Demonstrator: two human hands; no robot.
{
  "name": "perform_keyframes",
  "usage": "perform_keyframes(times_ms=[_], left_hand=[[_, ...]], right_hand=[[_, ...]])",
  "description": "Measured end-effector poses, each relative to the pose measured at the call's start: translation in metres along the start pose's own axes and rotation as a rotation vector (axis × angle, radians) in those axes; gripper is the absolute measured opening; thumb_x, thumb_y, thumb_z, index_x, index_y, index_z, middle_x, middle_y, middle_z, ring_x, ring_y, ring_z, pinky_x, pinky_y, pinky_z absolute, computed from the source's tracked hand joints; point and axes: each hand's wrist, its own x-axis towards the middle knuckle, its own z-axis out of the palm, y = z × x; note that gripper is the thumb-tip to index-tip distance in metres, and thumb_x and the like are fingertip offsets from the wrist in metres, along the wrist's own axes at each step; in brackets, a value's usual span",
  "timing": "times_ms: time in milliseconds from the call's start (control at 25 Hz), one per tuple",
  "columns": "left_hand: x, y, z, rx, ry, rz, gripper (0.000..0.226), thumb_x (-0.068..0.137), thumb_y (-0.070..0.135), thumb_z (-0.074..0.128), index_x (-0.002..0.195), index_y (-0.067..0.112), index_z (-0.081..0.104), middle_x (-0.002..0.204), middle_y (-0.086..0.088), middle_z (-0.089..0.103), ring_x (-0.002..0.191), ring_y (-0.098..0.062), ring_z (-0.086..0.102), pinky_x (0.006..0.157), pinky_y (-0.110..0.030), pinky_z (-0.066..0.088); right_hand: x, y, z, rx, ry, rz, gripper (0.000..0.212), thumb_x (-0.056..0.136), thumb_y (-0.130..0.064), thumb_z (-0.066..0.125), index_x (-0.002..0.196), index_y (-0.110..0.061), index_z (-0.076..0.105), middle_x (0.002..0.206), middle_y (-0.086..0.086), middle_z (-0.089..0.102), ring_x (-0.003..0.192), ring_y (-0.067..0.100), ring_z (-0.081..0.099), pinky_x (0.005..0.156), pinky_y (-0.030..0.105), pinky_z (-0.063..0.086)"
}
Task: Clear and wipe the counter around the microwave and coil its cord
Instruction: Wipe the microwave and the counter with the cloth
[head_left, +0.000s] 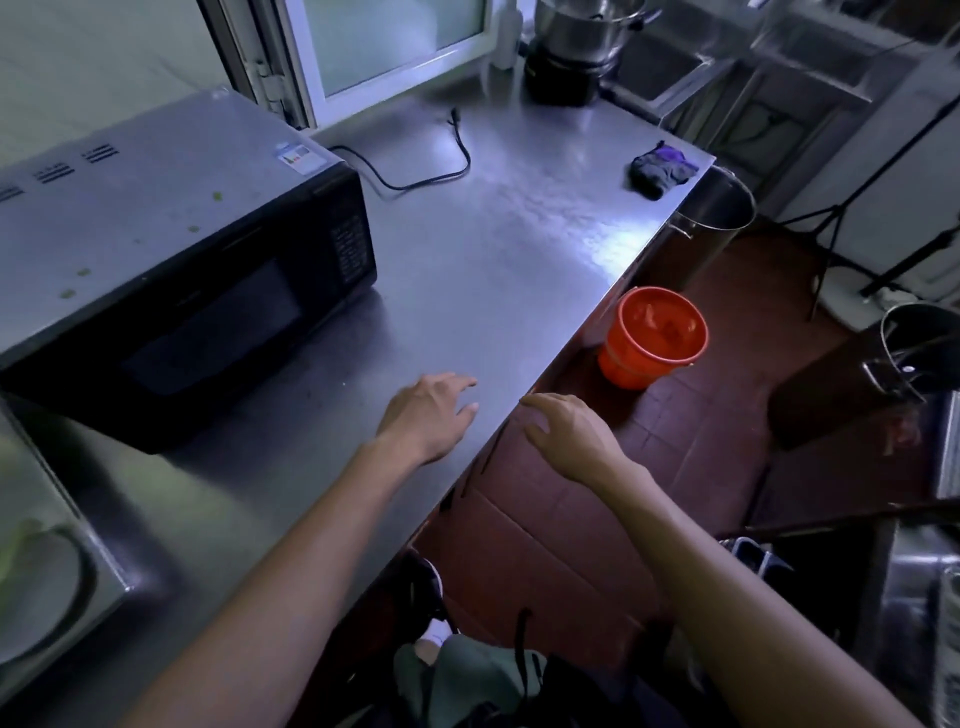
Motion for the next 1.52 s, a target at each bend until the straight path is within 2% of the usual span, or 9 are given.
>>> perform_keyframes(times_ms=[80, 200, 360, 600, 800, 920, 1160, 1520], left_hand=[[0.02, 0.0, 0.001, 0.001, -0.041, 0.007, 0.045, 0.098, 0.042, 0.049, 0.14, 0.026, 0.051, 0.145, 0.001, 0.052, 0.13, -0.021, 0.049, 0.104, -0.038, 0.042], [0.05, 0.008, 0.007, 0.007, -0.091, 0.045, 0.045, 0.098, 0.042, 0.048, 0.141, 0.026, 0.051, 0.145, 0.001, 0.053, 0.131, -0.021, 0.049, 0.105, -0.039, 0.042], [0.089, 0.033, 0.02, 0.047, -0.168, 0.105, 0.046, 0.098, 0.043, 0.048, 0.141, 0.027, 0.05, 0.145, 0.001, 0.052, 0.131, -0.021, 0.049, 0.107, -0.042, 0.043], [0.168, 0.103, 0.049, 0.139, -0.268, 0.197, 0.047, 0.096, 0.047, 0.05, 0.141, 0.033, 0.047, 0.145, 0.002, 0.052, 0.129, -0.024, 0.051, 0.102, -0.04, 0.043], [0.241, 0.178, 0.066, 0.22, -0.322, 0.246, 0.048, 0.097, 0.047, 0.049, 0.144, 0.034, 0.044, 0.146, 0.001, 0.05, 0.131, -0.024, 0.049, 0.104, -0.04, 0.042], [0.278, 0.218, 0.077, 0.239, -0.319, 0.255, 0.048, 0.098, 0.046, 0.05, 0.143, 0.034, 0.044, 0.145, 0.002, 0.05, 0.13, -0.022, 0.049, 0.103, -0.04, 0.042], [0.337, 0.258, 0.092, 0.216, -0.285, 0.228, 0.047, 0.097, 0.044, 0.052, 0.142, 0.033, 0.047, 0.144, 0.003, 0.052, 0.129, -0.023, 0.051, 0.101, -0.04, 0.044], [0.452, 0.237, 0.104, 0.094, -0.198, 0.097, 0.045, 0.094, 0.041, 0.054, 0.138, 0.031, 0.051, 0.139, 0.004, 0.056, 0.123, -0.024, 0.055, 0.096, -0.039, 0.046]], right_hand=[[0.011, 0.009, -0.007, 0.02, 0.023, 0.036, 0.035, 0.094, -0.027, 0.056, 0.128, -0.021, 0.063, 0.131, 0.0, 0.065, 0.12, 0.027, 0.056, 0.096, 0.044, 0.048], [0.017, 0.03, -0.011, 0.055, 0.052, 0.088, 0.029, 0.094, -0.027, 0.058, 0.121, -0.02, 0.066, 0.127, 0.002, 0.066, 0.118, 0.03, 0.056, 0.095, 0.048, 0.048], [0.024, 0.067, -0.02, 0.07, 0.056, 0.162, 0.032, 0.092, -0.027, 0.059, 0.123, -0.018, 0.063, 0.128, 0.003, 0.065, 0.118, 0.032, 0.056, 0.094, 0.049, 0.049], [0.05, 0.156, -0.042, 0.089, 0.083, 0.261, 0.039, 0.094, -0.032, 0.058, 0.132, -0.025, 0.059, 0.136, -0.001, 0.061, 0.122, 0.028, 0.054, 0.098, 0.046, 0.047], [0.078, 0.249, -0.081, 0.145, 0.145, 0.289, 0.041, 0.094, -0.036, 0.058, 0.134, -0.025, 0.058, 0.136, -0.002, 0.061, 0.122, 0.026, 0.054, 0.098, 0.044, 0.048], [0.088, 0.303, -0.104, 0.159, 0.152, 0.31, 0.041, 0.095, -0.036, 0.058, 0.134, -0.024, 0.058, 0.135, -0.001, 0.061, 0.124, 0.025, 0.054, 0.099, 0.045, 0.048], [0.121, 0.367, -0.139, 0.15, 0.136, 0.317, 0.04, 0.094, -0.035, 0.059, 0.132, -0.024, 0.059, 0.133, 0.0, 0.063, 0.124, 0.025, 0.055, 0.097, 0.045, 0.049], [0.238, 0.409, -0.169, 0.094, 0.046, 0.234, 0.038, 0.093, -0.031, 0.061, 0.129, -0.022, 0.062, 0.128, 0.001, 0.066, 0.116, 0.025, 0.061, 0.09, 0.044, 0.054]])
